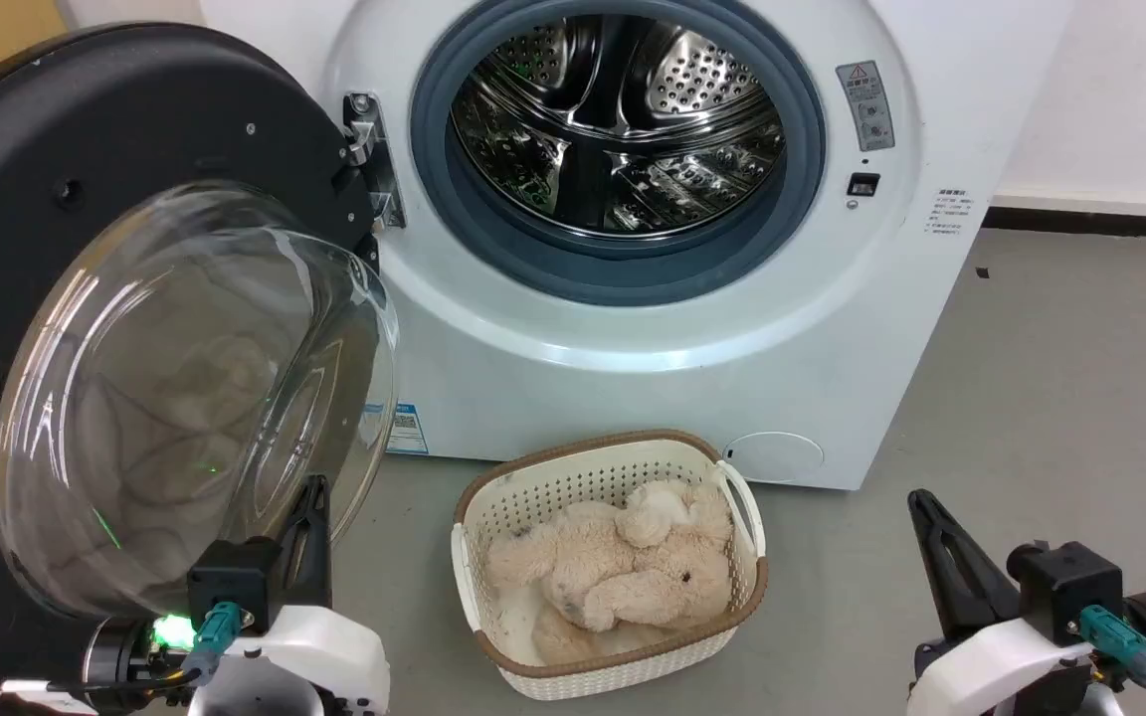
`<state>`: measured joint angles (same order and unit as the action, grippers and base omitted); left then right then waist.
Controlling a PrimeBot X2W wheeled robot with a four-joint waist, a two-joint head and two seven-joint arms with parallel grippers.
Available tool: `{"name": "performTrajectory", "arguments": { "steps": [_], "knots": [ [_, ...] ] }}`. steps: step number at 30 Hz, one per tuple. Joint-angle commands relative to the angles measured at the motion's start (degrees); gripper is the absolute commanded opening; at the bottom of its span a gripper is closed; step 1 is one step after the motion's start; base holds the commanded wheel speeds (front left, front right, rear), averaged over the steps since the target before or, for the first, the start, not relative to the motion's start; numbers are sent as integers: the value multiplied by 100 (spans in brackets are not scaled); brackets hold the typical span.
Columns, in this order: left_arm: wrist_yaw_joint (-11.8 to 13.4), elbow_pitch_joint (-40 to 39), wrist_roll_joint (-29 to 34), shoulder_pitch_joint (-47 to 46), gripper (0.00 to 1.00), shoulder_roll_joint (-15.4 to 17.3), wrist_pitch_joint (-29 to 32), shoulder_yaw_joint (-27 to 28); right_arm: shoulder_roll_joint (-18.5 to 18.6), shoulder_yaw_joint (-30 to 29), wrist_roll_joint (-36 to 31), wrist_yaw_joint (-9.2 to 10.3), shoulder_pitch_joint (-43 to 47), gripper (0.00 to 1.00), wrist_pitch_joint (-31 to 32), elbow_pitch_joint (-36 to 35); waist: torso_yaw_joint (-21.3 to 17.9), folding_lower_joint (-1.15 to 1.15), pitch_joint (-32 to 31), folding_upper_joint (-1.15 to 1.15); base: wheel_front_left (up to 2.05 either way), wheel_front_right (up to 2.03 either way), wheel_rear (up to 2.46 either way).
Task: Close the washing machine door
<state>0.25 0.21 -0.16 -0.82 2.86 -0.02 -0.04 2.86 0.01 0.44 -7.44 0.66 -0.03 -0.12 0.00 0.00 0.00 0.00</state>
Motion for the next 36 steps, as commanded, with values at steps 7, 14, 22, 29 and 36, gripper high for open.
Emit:
{"name": "performTrajectory", "arguments": {
  "steps": [7,14,22,29,36],
  "knots": [
    [-25,-21,16,82,0,1,2,4,1,-1,-44,-5,-66,0,3,12,0,0,0,0,0,0,0],
    [-25,-21,16,82,0,1,2,4,1,-1,-44,-5,-66,0,3,12,0,0,0,0,0,0,0],
    [25,8,-6,-6,100,0,-17,-9,0,-16,16,0,-1,100,-17,3,0,0,2,0,0,0,0],
    [136,-8,-16,-43,100,0,-101,-83,0,-84,121,0,-4,100,-101,-6,3,0,12,0,0,0,0],
    [233,-125,21,-127,100,18,-185,-187,0,-156,233,-1,2,100,-185,-16,45,0,24,0,0,0,0]
  ]
}}
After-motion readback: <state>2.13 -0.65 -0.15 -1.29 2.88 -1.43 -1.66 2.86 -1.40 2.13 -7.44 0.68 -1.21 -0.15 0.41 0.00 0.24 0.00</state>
